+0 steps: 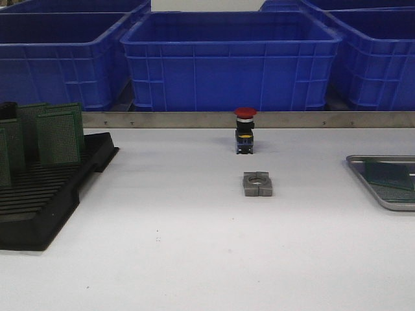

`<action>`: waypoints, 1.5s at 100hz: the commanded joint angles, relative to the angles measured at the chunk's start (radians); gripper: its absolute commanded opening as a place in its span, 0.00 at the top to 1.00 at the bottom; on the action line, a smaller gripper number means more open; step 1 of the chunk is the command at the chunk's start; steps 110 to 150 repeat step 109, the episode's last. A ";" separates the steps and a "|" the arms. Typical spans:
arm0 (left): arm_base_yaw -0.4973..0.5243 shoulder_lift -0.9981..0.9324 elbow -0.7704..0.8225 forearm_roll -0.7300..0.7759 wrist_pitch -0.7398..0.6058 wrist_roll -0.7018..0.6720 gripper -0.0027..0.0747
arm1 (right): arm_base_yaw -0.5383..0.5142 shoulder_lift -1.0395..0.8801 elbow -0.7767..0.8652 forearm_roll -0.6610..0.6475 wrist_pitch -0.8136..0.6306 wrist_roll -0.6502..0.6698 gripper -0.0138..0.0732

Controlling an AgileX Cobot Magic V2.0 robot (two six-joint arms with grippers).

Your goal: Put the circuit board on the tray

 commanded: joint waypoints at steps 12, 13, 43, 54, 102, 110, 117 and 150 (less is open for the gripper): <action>0.002 -0.031 0.048 0.001 -0.079 -0.007 0.99 | -0.064 -0.100 0.059 -0.384 -0.029 0.424 0.91; 0.002 -0.031 0.048 0.001 -0.079 -0.007 0.99 | -0.065 -0.113 0.059 -0.388 -0.024 0.427 0.91; 0.002 -0.031 0.048 0.001 -0.081 -0.007 0.99 | -0.068 -0.139 0.061 -0.391 -0.012 0.426 0.91; 0.002 -0.031 0.048 0.001 -0.081 -0.007 0.99 | -0.068 -0.139 0.061 -0.391 -0.012 0.426 0.91; 0.002 -0.031 0.048 0.001 -0.081 -0.007 0.99 | -0.068 -0.139 0.061 -0.391 -0.012 0.426 0.91; 0.002 -0.031 0.048 0.001 -0.081 -0.007 0.99 | -0.068 -0.139 0.061 -0.391 -0.012 0.426 0.91; 0.002 -0.031 0.048 0.001 -0.081 -0.007 0.99 | -0.068 -0.139 0.061 -0.391 -0.012 0.426 0.91; 0.002 -0.031 0.048 0.001 -0.081 -0.007 0.99 | -0.068 -0.139 0.061 -0.391 -0.012 0.426 0.91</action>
